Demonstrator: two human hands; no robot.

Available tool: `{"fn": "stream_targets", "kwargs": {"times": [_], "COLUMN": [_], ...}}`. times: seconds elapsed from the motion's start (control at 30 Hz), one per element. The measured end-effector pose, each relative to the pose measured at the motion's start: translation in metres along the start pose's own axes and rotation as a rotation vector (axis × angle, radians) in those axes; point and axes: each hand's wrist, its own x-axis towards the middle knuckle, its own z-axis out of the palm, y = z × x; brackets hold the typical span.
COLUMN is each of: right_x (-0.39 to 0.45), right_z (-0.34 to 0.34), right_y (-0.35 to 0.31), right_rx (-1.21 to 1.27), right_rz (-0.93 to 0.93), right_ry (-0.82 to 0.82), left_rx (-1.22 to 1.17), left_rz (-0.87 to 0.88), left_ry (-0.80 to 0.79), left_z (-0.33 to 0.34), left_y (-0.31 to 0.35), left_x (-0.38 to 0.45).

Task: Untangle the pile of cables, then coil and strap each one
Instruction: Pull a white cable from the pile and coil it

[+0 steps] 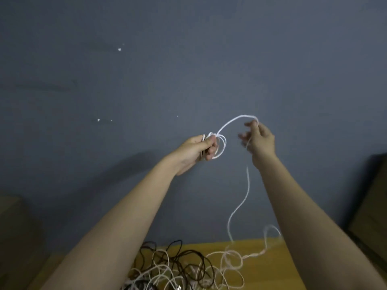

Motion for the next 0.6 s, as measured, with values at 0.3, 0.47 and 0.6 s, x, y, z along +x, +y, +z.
{"fn": "stream_targets", "kwargs": {"times": [0.3,0.47,0.6], "right_x": [-0.163,-0.215,-0.183], "right_z": [-0.006,-0.018,-0.024], "right_y": [0.132,0.123,0.111], "right_rx": [-1.185,-0.894,-0.691], "right_rz": [-0.236,-0.477,-0.363], "right_ry": [-0.900,-1.053,-0.848], "left_rx": [-0.422,0.600,0.850], "left_rz": [-0.123,-0.262,-0.401], "left_ry": [0.363,0.289,-0.088], "left_z": [0.006,-0.022,-0.030], "left_y": [-0.063,-0.127,-0.148], "left_x": [-0.053,-0.097,-0.149]}}
